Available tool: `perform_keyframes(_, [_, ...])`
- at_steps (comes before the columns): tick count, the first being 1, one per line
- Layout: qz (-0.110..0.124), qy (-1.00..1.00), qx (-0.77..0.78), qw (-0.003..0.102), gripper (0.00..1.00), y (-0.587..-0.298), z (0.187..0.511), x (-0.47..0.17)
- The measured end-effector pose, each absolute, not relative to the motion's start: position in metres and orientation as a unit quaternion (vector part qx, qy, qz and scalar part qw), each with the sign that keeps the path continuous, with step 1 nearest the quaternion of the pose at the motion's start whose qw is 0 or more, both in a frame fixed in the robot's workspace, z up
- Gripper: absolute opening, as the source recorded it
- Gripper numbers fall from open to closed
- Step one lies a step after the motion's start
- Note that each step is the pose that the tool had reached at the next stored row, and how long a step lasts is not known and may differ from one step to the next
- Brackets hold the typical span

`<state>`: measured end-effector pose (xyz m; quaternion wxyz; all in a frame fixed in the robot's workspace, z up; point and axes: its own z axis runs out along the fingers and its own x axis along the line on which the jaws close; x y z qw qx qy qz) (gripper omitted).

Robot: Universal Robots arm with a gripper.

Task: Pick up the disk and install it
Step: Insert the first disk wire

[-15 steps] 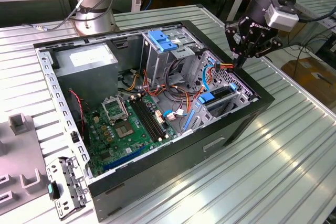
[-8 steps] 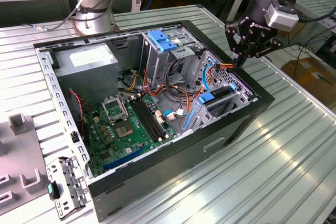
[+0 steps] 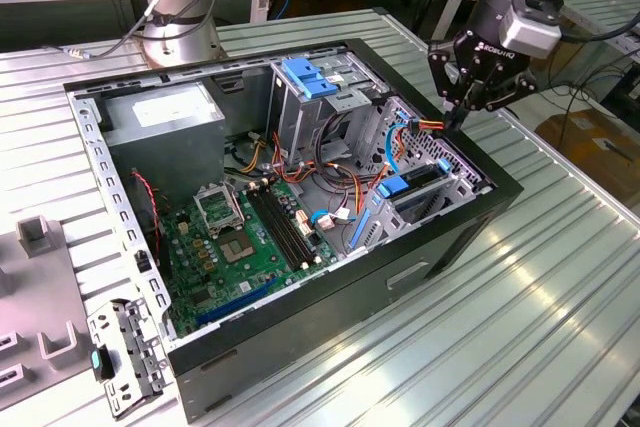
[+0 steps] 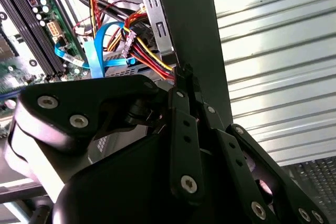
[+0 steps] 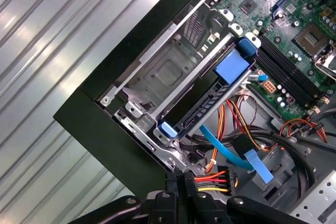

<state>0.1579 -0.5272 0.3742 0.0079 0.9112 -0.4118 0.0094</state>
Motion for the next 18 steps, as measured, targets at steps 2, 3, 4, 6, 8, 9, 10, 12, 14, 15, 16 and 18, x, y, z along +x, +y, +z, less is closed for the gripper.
perform_keyframes(2, [0.009,-0.428,0.904,0.008,0.17,-0.5272,0.3740,0.1579])
perform_keyframes(3, [0.009,-0.434,0.901,0.008,0.17,-0.5271,0.3738,0.1579])
perform_keyframes(4, [0.009,-0.437,0.900,0.008,0.17,-0.5271,0.3735,0.1573])
perform_keyframes(6, [0.009,-0.438,0.899,0.008,0.17,-0.5272,0.3734,0.1541])
perform_keyframes(8, [0.009,-0.439,0.898,0.008,0.17,-0.5271,0.3733,0.1503])
perform_keyframes(9, [0.009,-0.440,0.898,0.008,0.17,-0.5272,0.3732,0.1496])
perform_keyframes(10, [0.009,-0.447,0.894,0.008,0.17,-0.5272,0.3732,0.1496])
perform_keyframes(12, [0.009,-0.462,0.887,0.008,0.17,-0.5272,0.3730,0.1495])
perform_keyframes(14, [0.009,-0.480,0.877,0.009,0.17,-0.5271,0.3728,0.1495])
perform_keyframes(15, [0.009,-0.488,0.873,0.009,0.17,-0.5271,0.3727,0.1495])
perform_keyframes(16, [0.009,-0.503,0.864,0.009,0.17,-0.5272,0.3724,0.1495])
perform_keyframes(18, [0.008,-0.518,0.855,0.009,0.17,-0.5272,0.3723,0.1495])
